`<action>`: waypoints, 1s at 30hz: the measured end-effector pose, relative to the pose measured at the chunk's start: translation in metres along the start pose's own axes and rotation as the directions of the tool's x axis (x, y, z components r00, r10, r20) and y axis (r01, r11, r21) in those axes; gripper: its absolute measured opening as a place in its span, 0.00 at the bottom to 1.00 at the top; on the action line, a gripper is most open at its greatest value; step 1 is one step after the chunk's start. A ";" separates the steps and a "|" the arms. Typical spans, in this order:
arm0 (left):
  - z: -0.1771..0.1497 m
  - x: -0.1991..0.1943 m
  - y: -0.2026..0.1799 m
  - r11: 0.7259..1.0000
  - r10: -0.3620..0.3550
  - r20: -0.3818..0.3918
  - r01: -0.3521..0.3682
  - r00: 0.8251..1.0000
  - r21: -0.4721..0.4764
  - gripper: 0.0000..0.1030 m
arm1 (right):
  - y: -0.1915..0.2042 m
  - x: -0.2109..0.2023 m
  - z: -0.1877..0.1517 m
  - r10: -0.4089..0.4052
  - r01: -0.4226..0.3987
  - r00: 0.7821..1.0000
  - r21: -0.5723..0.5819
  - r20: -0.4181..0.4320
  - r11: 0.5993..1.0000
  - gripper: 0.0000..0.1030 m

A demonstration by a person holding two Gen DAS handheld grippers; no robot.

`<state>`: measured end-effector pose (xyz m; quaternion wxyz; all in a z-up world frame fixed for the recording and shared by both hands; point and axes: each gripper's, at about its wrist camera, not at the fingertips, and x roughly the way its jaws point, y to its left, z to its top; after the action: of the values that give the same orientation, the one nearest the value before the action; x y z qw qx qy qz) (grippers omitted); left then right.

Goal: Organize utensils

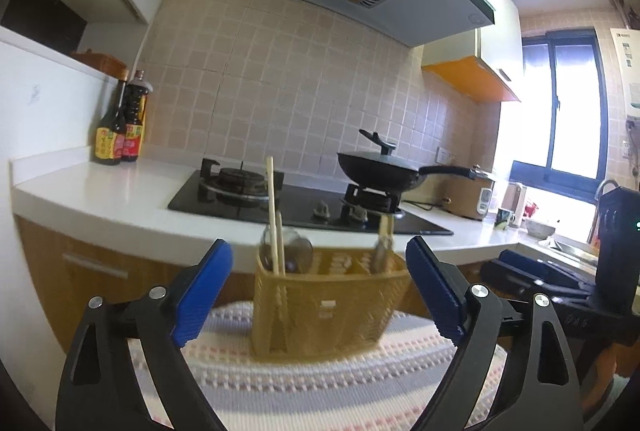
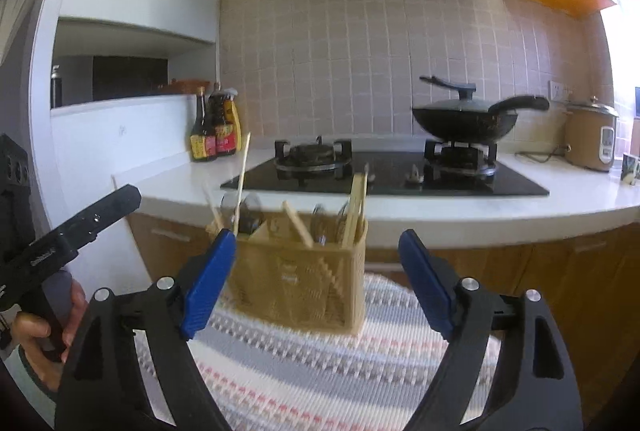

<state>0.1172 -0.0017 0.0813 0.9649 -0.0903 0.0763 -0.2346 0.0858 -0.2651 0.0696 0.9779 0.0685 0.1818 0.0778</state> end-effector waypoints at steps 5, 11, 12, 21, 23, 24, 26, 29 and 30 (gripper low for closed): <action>-0.027 -0.028 -0.013 0.999 0.046 -0.012 -0.046 0.999 -0.011 0.89 | 0.006 -0.018 -0.033 -0.006 0.008 0.999 0.050 -0.041 0.999 0.91; -0.054 -0.050 -0.027 0.990 0.136 -0.022 -0.135 0.990 0.039 0.89 | 0.014 -0.036 -0.062 -0.087 0.088 0.996 0.040 -0.032 0.995 0.91; -0.057 -0.053 -0.029 0.987 0.155 -0.012 -0.155 0.988 0.051 0.89 | 0.014 -0.037 -0.065 -0.097 0.098 0.995 0.033 -0.025 0.995 0.91; -0.078 -0.056 -0.035 0.946 0.306 0.066 -0.311 0.950 0.089 0.90 | 0.017 -0.041 -0.080 -0.182 0.180 0.982 0.044 0.051 0.983 0.92; -0.081 -0.054 -0.036 0.938 0.325 0.058 -0.329 0.944 0.110 0.91 | 0.019 -0.043 -0.080 -0.198 0.196 0.978 0.036 0.065 0.980 0.92; -0.082 -0.052 -0.034 0.938 0.327 0.043 -0.329 0.944 0.111 0.92 | 0.019 -0.042 -0.079 -0.203 0.201 0.977 0.033 0.063 0.979 0.92; -0.082 -0.047 -0.030 0.943 0.321 0.012 -0.321 0.947 0.092 0.92 | 0.023 -0.042 -0.081 -0.212 0.212 0.975 0.016 0.062 0.977 0.92; -0.084 -0.043 -0.029 0.934 0.342 0.001 -0.341 0.940 0.105 0.92 | 0.030 -0.042 -0.083 -0.218 0.220 0.974 -0.015 0.067 0.975 0.92; -0.084 -0.044 -0.030 0.930 0.351 0.006 -0.349 0.936 0.116 0.92 | 0.031 -0.041 -0.083 -0.215 0.216 0.975 -0.020 0.065 0.976 0.92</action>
<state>0.0497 -0.0193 0.0104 0.9942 -0.0178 0.0846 -0.0635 0.0134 -0.2333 0.0124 0.9865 0.0374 0.1566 -0.0284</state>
